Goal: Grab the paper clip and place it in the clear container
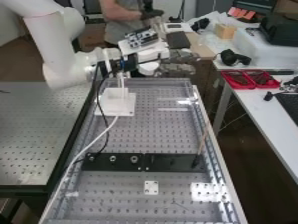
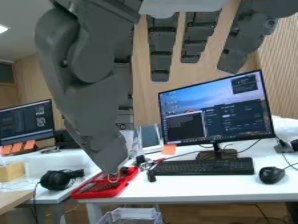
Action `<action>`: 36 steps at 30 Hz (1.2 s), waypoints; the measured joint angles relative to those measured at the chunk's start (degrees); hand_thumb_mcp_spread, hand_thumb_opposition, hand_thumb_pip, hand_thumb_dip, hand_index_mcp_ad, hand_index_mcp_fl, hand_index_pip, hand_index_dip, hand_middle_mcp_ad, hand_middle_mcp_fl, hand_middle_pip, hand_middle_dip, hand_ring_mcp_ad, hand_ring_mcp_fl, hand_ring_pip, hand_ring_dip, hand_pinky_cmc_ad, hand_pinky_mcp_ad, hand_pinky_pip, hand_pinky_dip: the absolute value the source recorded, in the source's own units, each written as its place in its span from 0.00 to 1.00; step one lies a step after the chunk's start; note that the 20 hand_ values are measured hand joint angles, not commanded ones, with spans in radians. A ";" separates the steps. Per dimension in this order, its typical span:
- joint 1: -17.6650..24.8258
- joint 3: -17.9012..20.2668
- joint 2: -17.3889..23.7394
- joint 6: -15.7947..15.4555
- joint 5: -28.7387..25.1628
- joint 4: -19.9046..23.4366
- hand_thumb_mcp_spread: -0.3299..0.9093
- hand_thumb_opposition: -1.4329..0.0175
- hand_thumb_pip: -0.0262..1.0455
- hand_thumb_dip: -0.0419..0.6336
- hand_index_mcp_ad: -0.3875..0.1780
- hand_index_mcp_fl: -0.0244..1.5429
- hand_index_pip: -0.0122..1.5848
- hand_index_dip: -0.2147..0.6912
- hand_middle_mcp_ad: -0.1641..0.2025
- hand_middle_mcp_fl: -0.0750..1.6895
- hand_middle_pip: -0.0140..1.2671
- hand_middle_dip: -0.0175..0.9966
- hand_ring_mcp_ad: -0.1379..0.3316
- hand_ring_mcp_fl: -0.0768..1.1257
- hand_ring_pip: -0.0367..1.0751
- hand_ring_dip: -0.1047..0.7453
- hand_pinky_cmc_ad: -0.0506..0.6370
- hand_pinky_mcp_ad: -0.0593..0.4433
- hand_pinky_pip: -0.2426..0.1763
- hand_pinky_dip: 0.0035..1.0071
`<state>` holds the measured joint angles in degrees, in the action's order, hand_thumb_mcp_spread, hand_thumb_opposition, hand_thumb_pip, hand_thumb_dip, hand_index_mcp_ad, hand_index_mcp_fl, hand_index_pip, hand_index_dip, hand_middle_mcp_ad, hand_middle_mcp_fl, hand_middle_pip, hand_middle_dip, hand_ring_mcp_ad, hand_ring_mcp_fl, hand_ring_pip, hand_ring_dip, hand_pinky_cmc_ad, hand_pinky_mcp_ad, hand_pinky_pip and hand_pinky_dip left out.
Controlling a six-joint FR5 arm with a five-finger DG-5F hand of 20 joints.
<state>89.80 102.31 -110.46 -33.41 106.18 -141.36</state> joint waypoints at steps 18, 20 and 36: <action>6.37 -0.85 -7.10 5.56 -11.85 -0.13 0.72 0.30 0.50 0.43 0.32 0.54 0.73 0.33 0.61 0.16 0.12 0.20 0.51 0.08 0.13 0.23 0.56 0.65 0.55 0.19; 7.25 -1.10 -7.79 6.39 -12.84 -0.18 0.72 0.30 0.50 0.43 0.32 0.54 0.73 0.33 0.61 0.16 0.12 0.20 0.51 0.08 0.13 0.23 0.56 0.65 0.55 0.19; 11.97 -5.43 -11.62 5.80 -21.71 -4.81 0.72 0.30 0.50 0.43 0.32 0.54 0.73 0.33 0.61 0.16 0.12 0.20 0.51 0.08 0.13 0.23 0.56 0.65 0.55 0.19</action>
<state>101.77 96.87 -122.09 -27.60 84.48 -146.18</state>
